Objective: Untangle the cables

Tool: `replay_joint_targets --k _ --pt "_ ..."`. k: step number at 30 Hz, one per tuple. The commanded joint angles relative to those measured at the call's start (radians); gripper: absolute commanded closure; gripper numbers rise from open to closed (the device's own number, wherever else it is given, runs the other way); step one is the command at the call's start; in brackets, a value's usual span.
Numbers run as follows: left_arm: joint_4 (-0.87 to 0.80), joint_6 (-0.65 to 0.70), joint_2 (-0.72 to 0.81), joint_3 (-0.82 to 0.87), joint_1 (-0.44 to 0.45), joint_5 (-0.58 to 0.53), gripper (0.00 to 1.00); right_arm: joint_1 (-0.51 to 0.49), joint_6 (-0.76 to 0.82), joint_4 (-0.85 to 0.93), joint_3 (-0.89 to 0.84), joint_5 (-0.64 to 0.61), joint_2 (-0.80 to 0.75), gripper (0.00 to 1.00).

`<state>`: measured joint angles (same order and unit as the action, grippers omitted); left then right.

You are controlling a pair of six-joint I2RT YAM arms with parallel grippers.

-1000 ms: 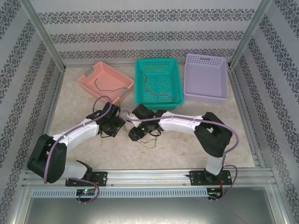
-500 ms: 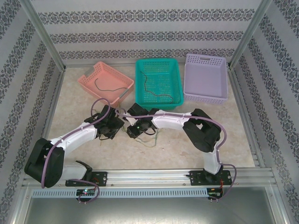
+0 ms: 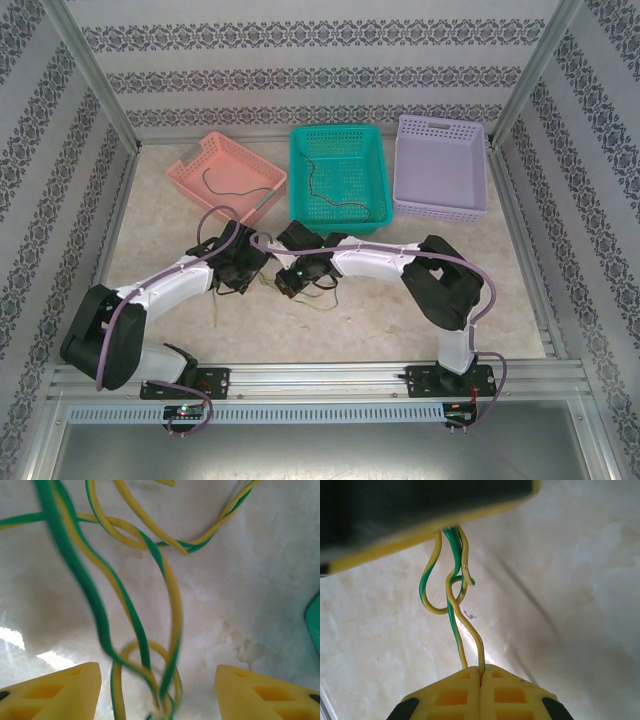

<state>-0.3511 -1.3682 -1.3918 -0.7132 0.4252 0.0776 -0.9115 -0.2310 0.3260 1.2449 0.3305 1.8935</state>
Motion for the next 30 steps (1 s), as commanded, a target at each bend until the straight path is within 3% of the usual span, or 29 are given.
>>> replay_joint_targets --k 1,6,8,16,22,26,30 --pt "-0.020 0.018 -0.032 -0.033 -0.004 -0.065 0.51 0.009 0.041 0.008 -0.024 -0.009 -0.076 1.00" --pt "-0.105 0.088 -0.041 -0.090 -0.044 -0.140 0.81 0.027 0.110 0.086 -0.068 -0.069 -0.165 1.00" --pt "-0.147 0.115 -0.024 -0.108 -0.070 -0.162 0.86 0.055 0.129 0.107 -0.116 -0.095 -0.221 1.00" --pt "-0.207 0.174 0.038 -0.102 -0.162 -0.165 0.86 0.157 0.243 0.261 -0.181 -0.159 -0.400 1.00" --pt "-0.201 0.172 0.036 -0.092 -0.181 -0.166 0.86 0.220 0.242 0.325 -0.189 -0.225 -0.482 1.00" --pt "-0.189 0.167 0.034 -0.092 -0.197 -0.176 0.78 0.250 0.240 0.382 -0.192 -0.242 -0.534 1.00" --pt "-0.183 0.176 0.034 -0.107 -0.204 -0.170 0.69 0.250 0.236 0.388 -0.186 -0.139 -0.552 1.00"
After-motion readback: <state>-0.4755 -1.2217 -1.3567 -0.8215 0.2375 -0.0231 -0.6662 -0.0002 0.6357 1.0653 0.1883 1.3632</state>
